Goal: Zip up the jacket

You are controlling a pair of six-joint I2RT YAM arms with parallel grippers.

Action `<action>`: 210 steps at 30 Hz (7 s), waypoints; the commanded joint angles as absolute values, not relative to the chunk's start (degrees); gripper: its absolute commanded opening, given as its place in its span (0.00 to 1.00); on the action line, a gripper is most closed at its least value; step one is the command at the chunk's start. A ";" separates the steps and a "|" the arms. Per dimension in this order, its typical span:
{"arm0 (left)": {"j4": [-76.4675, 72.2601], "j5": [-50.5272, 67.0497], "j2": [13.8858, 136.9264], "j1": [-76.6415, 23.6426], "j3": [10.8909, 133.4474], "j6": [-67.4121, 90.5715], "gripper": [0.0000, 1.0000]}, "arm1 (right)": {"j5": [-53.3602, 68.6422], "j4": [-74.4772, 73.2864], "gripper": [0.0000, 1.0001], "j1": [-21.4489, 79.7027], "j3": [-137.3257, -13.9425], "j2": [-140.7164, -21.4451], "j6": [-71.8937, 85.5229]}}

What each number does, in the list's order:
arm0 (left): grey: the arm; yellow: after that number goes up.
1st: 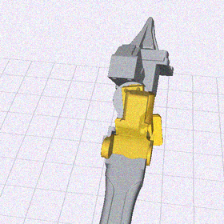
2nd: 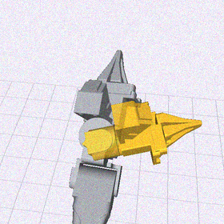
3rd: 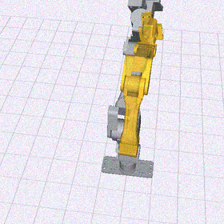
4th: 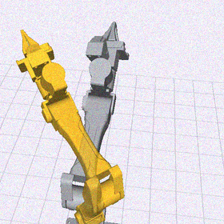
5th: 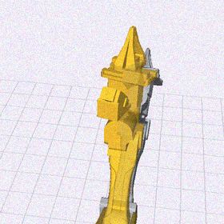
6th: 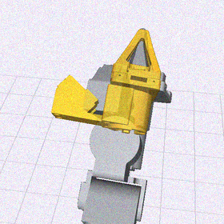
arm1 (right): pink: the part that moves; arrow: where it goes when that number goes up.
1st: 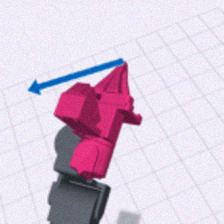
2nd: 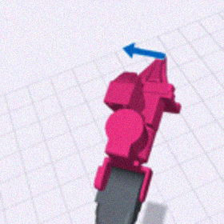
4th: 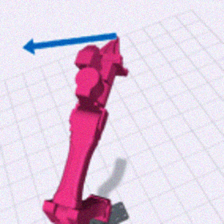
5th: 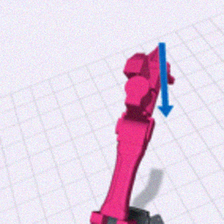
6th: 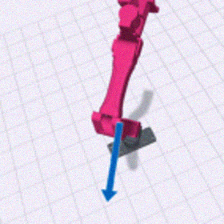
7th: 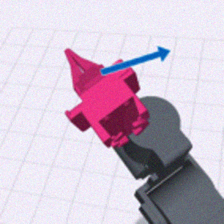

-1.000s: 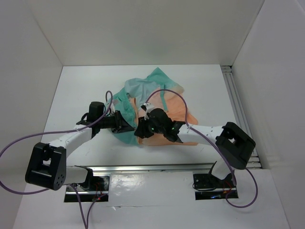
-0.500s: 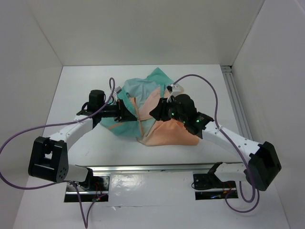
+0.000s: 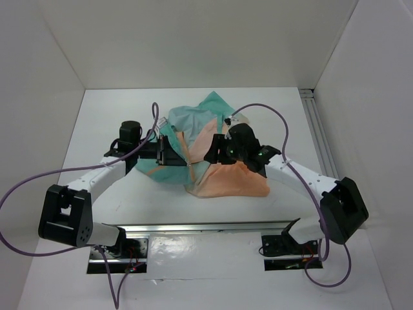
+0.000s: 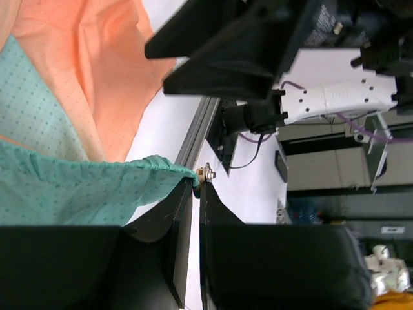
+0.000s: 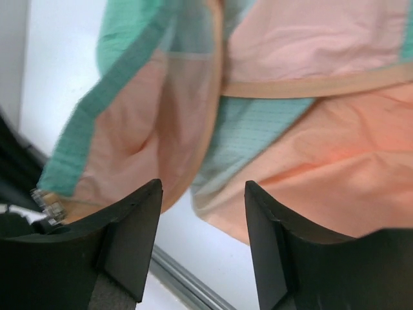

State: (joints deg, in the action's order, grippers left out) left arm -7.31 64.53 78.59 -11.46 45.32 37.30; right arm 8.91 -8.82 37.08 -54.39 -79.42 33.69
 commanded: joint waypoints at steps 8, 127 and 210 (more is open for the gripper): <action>-14.14 70.22 80.51 -11.60 47.54 29.45 0.00 | -12.56 -20.39 0.63 28.40 -64.14 -83.57 37.88; 14.59 43.77 80.07 -1.85 62.93 30.49 0.00 | 2.47 -32.61 0.66 37.97 -92.01 -114.50 -1.58; 11.34 55.44 81.65 -3.07 61.26 26.37 0.00 | 34.43 11.38 0.00 26.10 -59.51 -88.77 17.11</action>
